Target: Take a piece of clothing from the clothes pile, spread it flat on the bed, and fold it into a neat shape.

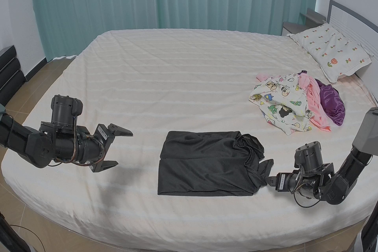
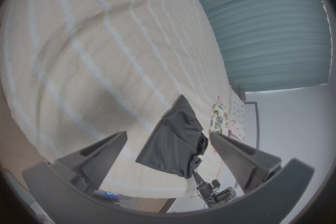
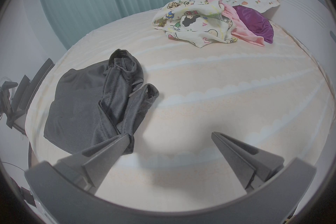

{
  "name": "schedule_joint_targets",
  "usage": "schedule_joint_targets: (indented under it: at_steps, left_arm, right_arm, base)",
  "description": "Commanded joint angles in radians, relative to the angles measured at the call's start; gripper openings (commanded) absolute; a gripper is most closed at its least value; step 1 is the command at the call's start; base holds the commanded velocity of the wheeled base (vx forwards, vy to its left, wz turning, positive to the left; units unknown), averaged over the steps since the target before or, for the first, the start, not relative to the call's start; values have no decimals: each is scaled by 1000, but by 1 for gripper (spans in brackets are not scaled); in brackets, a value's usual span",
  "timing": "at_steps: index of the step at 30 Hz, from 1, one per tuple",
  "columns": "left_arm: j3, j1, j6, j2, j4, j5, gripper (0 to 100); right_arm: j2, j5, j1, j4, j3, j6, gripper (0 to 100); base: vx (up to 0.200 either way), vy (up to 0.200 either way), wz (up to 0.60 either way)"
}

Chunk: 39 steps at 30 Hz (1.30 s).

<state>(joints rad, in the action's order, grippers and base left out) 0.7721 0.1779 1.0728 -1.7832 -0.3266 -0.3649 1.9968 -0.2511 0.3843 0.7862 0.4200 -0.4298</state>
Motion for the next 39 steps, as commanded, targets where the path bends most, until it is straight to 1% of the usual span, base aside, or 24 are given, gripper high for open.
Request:
schedule_joint_targets:
  at_steps: [1, 4, 6, 8, 10, 12, 13, 18, 23, 26, 32, 34, 39]
  left_arm:
    - [1, 0, 1, -2, 0, 1, 100]
    - [1, 0, 1, -4, 0, 0, 100]
    - [1, 0, 1, -4, 0, 0, 100]
    - [1, 0, 1, -5, 0, 0, 100]
    - [1, 0, 1, -5, 0, 0, 100]
    - [1, 0, 1, -5, 0, 0, 100]
    - [1, 0, 1, -5, 0, 0, 100]
    - [1, 0, 1, -5, 0, 0, 100]
    - [1, 0, 3, -5, 0, 0, 100]
    - [1, 0, 3, -5, 0, 0, 100]
    - [1, 0, 3, -13, -2, 0, 100]
    - [1, 0, 3, -18, -2, 0, 100]
    - [1, 0, 3, -16, 0, 0, 100]
  right_arm:
    - [-18, 1, -16, 2, -32, 0, 100]
    - [-44, 1, -22, 2, -60, 0, 100]
    - [-72, 4, -42, 4, -67, -1, 100]
    - [-101, 26, -47, 4, -63, -12, 100]
    - [-127, 61, -36, 4, -55, -20, 100]
    - [-130, 69, -31, 4, -50, -20, 100]
    - [-119, 69, -4, 4, -23, -21, 100]
    - [-59, 64, 64, -15, 85, -32, 100]
    - [66, 42, 104, -62, 207, -33, 100]
    - [125, 38, 108, -104, 252, -33, 100]
    - [132, 32, 99, -147, 253, -33, 100]
    - [126, 24, 70, -156, 252, -33, 100]
    - [80, 33, -7, -157, 220, -33, 100]
  base:
    - [0, 0, 0]
    - [0, 0, 0]
    - [0, 0, 0]
    - [0, 0, 0]
    - [0, 0, 0]
    - [0, 0, 0]
    - [0, 0, 0]
    - [0, 0, 0]
    - [0, 0, 0]
    - [0, 0, 0]
    - [0, 0, 0]
    - [0, 0, 0]
    - [0, 0, 0]
